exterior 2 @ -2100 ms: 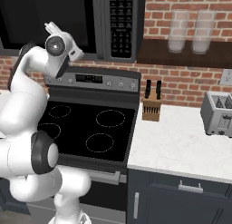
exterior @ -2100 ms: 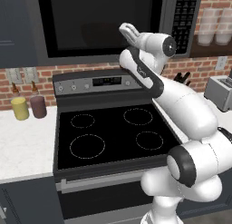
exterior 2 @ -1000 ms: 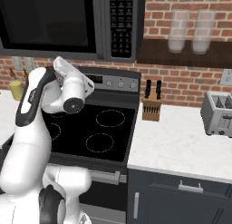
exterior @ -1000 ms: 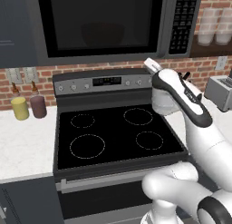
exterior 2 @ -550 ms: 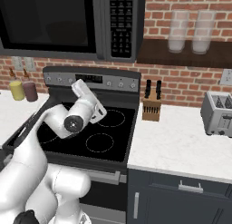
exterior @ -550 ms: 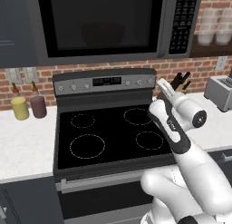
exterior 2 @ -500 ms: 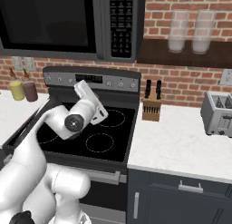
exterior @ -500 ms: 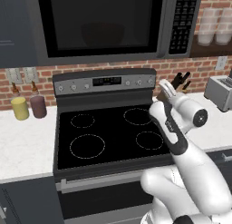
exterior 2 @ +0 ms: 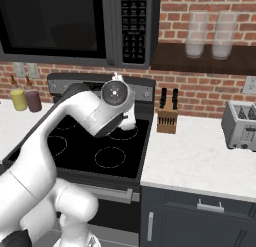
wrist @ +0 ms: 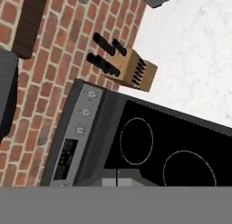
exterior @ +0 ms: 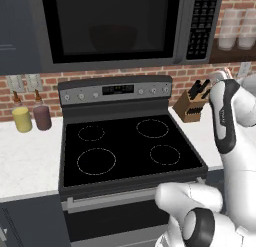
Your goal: Open the microwave, place the bowl with waffle inside the microwave, then close the microwave door and turn it on.
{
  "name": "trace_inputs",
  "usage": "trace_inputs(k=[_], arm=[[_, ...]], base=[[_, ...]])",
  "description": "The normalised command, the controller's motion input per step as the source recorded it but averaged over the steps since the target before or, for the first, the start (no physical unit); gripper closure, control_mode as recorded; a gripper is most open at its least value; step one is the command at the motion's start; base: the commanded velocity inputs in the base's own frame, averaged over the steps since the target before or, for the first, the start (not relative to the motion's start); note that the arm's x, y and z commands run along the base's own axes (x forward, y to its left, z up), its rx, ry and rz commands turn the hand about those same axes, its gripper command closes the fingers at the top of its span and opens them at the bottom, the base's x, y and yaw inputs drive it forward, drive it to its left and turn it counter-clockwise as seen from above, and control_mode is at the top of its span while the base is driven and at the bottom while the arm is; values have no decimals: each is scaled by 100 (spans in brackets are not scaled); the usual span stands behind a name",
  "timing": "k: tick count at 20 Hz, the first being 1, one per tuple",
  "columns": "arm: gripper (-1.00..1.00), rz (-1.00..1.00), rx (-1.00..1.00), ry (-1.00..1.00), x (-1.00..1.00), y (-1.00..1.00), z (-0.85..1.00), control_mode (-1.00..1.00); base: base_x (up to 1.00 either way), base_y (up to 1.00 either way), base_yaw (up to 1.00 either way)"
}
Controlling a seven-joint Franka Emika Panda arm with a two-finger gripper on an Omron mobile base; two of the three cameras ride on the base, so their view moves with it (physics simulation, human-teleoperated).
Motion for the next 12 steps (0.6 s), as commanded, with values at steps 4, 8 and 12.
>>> trace_inputs(k=[4,8,12], arm=[[100,12,29,18,-51,-58,60,-100],[100,9,31,-37,-22,-13,-24,-100],[100,15,20,-66,5,4,-78,-100]], base=[[0,0,0],[0,0,0],[0,0,0]])
